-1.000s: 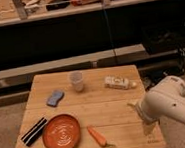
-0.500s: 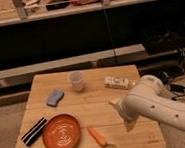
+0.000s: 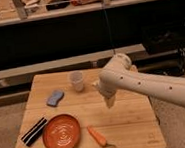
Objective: Move the arm in a circular motion
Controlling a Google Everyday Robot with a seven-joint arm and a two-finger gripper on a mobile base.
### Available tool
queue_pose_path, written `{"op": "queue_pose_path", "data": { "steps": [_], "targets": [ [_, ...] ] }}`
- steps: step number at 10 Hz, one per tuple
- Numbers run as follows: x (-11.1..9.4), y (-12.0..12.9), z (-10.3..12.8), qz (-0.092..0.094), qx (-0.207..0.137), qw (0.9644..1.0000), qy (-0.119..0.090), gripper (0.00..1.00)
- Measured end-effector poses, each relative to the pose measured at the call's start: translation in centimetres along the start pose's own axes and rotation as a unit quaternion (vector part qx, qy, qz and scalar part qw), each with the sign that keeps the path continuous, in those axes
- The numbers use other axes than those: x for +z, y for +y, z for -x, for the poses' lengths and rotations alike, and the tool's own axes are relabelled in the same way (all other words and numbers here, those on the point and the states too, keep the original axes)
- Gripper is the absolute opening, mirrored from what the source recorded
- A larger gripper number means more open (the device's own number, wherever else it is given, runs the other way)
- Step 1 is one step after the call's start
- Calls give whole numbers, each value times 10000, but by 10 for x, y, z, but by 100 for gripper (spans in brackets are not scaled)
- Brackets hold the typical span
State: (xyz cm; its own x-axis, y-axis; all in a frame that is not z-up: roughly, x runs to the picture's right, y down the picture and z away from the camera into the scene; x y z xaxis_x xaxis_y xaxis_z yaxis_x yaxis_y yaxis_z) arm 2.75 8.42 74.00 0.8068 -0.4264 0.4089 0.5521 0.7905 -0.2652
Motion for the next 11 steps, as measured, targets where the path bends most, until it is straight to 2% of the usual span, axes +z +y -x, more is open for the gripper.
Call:
{"op": "queue_pose_path", "data": {
  "steps": [2, 4, 5, 7, 9, 11],
  "targets": [
    [5, -40, -15, -56, -132, 9999, 24, 80],
    [6, -48, -30, -52, -11, 9999, 90, 80],
    [5, -43, -42, -20, 160, 9998, 153, 80],
    [4, -18, -75, 71, 550, 9981, 278, 80],
    [0, 15, -112, 165, 964, 9945, 387, 80],
    [-6, 54, -148, 274, 1407, 9883, 527, 80]
  ]
}}
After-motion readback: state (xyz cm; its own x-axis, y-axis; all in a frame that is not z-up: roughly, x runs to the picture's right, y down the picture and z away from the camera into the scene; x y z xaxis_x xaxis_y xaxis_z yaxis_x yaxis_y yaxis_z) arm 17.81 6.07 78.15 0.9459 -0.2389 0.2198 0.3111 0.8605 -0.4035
